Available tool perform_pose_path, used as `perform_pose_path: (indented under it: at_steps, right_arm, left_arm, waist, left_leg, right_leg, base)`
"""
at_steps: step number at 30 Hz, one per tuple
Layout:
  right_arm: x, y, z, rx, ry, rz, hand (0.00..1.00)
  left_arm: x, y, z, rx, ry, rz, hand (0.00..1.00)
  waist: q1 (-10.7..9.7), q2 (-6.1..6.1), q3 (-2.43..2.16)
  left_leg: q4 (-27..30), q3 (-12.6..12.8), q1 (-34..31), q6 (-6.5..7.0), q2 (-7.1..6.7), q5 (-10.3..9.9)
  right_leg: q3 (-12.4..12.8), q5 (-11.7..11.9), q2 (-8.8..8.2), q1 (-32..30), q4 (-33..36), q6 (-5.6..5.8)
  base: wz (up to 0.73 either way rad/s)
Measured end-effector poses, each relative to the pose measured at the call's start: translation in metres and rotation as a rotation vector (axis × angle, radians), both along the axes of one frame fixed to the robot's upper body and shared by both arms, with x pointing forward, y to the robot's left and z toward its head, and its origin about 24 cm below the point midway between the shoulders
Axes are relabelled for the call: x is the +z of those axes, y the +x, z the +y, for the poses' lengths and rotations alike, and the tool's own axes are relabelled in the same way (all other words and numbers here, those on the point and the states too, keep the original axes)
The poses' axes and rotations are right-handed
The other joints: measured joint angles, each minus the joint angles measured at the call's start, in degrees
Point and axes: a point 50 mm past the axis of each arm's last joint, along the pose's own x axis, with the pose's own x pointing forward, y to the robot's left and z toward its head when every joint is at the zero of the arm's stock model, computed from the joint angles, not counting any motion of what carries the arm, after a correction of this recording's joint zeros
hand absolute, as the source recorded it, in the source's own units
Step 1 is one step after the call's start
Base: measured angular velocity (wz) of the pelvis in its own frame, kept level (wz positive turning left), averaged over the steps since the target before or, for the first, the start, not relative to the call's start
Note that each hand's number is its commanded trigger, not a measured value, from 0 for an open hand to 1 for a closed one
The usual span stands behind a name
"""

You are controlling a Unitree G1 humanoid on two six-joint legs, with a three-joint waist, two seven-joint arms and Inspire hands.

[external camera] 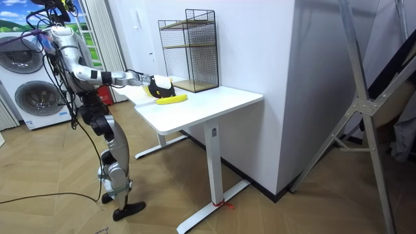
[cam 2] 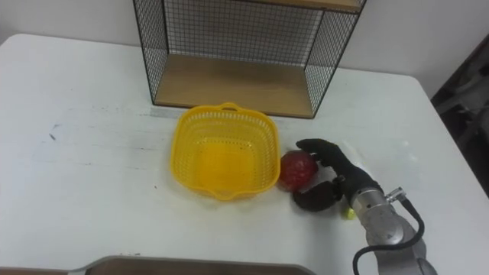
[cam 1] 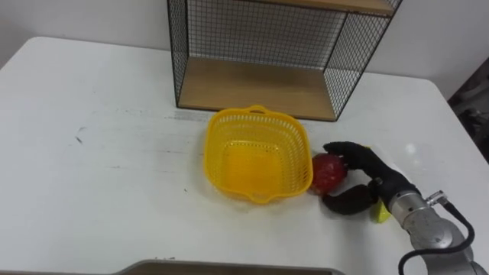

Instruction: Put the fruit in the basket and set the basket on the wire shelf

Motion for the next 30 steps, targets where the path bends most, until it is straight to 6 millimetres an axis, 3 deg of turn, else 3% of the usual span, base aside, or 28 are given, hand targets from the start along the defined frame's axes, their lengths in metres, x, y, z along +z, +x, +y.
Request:
perform_pose_path:
  at_steps: [8, 20, 30]
  right_arm:
    - [-0.002, 0.000, 0.005, -0.004, 0.009, -0.001, 1.00]
    - [-0.004, 0.000, 0.011, 0.013, 0.010, -0.003, 1.00]
    - [-0.011, -0.010, 0.011, -0.024, 0.089, 0.007, 1.00]
  left_arm:
    - [0.000, 0.003, 0.000, -0.001, 0.003, -0.002, 0.00]
    - [0.000, 0.012, -0.003, -0.044, -0.005, -0.019, 0.00]
    - [0.000, 0.007, -0.003, -0.042, -0.001, -0.010, 0.00]
  waist:
    - [0.8, -0.52, 0.22]
    - [0.7, -0.69, 0.13]
    - [0.7, 0.05, -0.17]
  left_leg:
    - [-0.1, -0.1, -0.1, -0.01, 0.00, 0.0]
    - [-0.1, 0.0, -0.1, -0.03, 0.02, 0.0]
    - [-0.1, -0.4, 0.6, -0.03, 0.03, 0.0]
  right_leg:
    - [-0.3, 0.0, -0.03, 0.0, 0.0, 0.00]
    - [-0.1, 0.0, 0.00, 0.0, 0.0, 0.00]
    - [0.1, 0.0, 0.06, 0.8, -0.2, 0.01]
  base:
    - [0.00]
    - [0.00]
    - [0.00]
